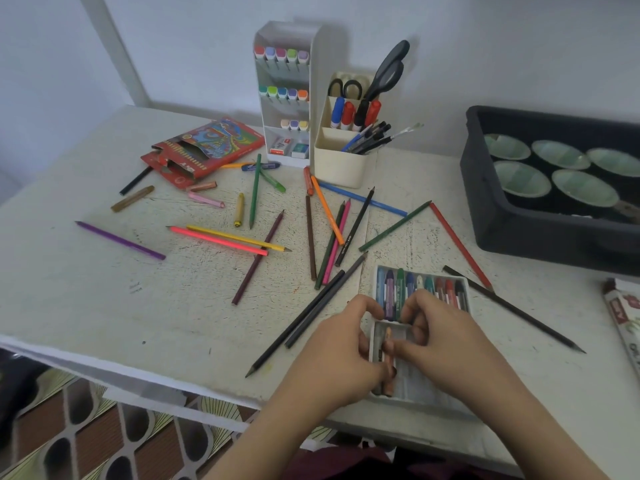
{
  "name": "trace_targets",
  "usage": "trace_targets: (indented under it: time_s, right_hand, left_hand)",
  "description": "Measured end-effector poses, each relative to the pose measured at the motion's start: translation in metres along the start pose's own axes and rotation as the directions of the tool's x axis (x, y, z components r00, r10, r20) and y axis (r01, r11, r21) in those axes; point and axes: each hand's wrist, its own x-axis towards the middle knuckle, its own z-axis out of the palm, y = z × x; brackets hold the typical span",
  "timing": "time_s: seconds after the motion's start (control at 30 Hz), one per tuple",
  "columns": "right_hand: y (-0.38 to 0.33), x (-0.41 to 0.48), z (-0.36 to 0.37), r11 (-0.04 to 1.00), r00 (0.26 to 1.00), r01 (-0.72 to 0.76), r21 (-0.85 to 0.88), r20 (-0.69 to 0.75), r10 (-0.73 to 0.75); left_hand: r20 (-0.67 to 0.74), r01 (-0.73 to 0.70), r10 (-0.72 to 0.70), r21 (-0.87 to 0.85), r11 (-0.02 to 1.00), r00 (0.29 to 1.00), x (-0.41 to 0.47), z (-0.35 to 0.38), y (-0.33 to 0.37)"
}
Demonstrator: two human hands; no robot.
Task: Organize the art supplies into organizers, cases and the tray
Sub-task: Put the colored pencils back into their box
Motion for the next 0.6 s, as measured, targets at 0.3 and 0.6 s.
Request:
trace_targets:
  time_s: [0.3,0.6]
  right_hand:
    - [0.0,-0.006,-0.002,0.999,0.999,0.03,-0.041,0.018,-0.03]
    - [-0.037,0.048,-0.029,0.983,0.992,0.127,-0.134,0.043,-0.123]
  left_hand:
    - [0.029,-0.02,0.018,0.054,0.998,0.999,0.001,0.0,0.003]
    - [-0.289,-0.112,0.134,0.092,0.989,0.948,0.018,-0.063,0.006]
